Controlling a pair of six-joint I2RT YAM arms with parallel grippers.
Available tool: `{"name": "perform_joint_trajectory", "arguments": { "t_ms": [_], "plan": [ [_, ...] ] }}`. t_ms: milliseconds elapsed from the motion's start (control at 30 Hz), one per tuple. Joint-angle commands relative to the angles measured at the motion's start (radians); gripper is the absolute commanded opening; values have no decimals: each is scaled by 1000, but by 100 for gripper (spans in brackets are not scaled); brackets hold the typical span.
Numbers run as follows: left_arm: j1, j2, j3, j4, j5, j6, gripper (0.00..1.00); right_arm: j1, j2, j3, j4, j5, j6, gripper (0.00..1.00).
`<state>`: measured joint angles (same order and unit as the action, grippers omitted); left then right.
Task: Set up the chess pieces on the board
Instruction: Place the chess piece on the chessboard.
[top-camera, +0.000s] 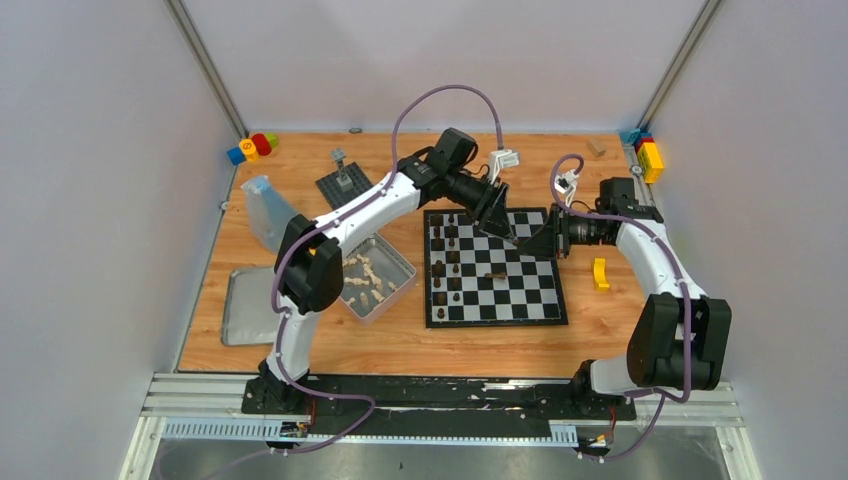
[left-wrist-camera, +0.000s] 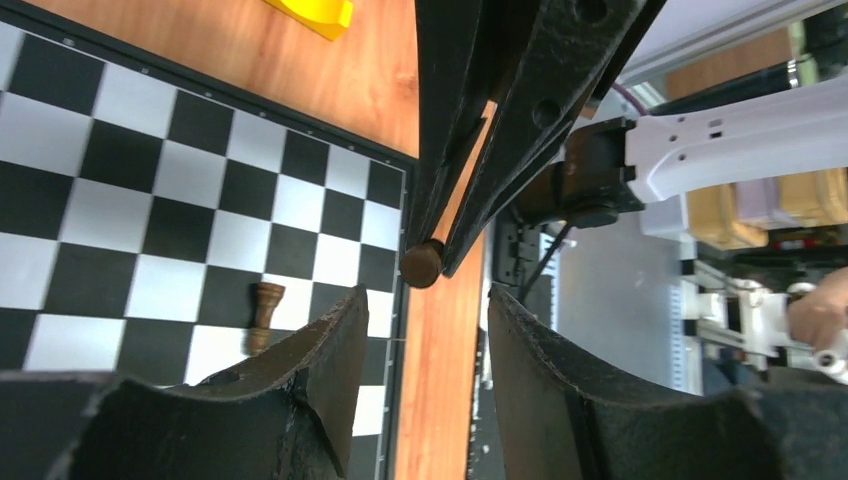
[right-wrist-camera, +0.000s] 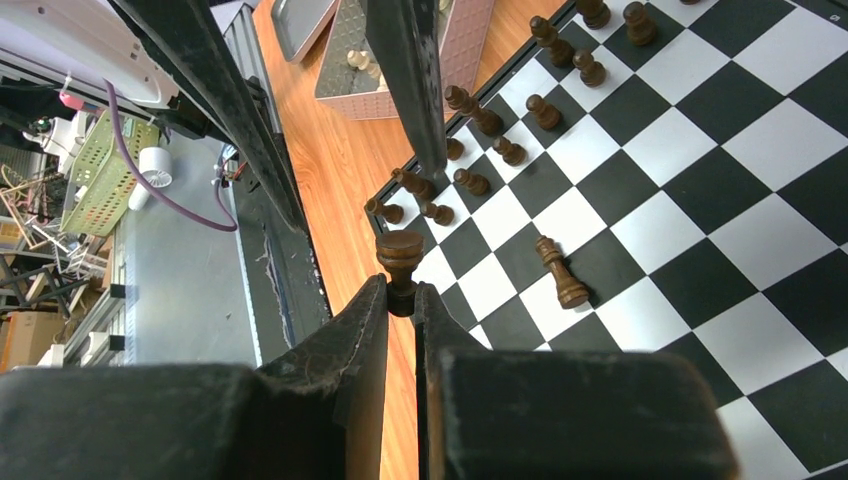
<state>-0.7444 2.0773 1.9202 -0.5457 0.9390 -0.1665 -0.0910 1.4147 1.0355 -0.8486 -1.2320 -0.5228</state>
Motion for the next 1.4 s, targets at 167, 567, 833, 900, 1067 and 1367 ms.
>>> {"name": "perform_joint_trajectory", "arguments": {
  "t_ms": [167,567,833,900,1067,1367],
  "plan": [
    [-1,35,13,77,109,-157,51,30,-2,46,65,-35,27,4],
    [-2,71,4,98,128,-183,49,43,-11,48,85,-40,51,4],
    [-3,75,3,108,141,-193,42,45,-10,48,91,-40,56,4],
    [-3,76,1,111,142,-193,39,45,-9,46,92,-39,57,4],
    [-3,76,-6,119,148,-197,31,46,-14,46,92,-29,57,7],
    [1,34,-90,212,148,-247,0,31,-16,93,95,-13,107,26]
  ]
}}
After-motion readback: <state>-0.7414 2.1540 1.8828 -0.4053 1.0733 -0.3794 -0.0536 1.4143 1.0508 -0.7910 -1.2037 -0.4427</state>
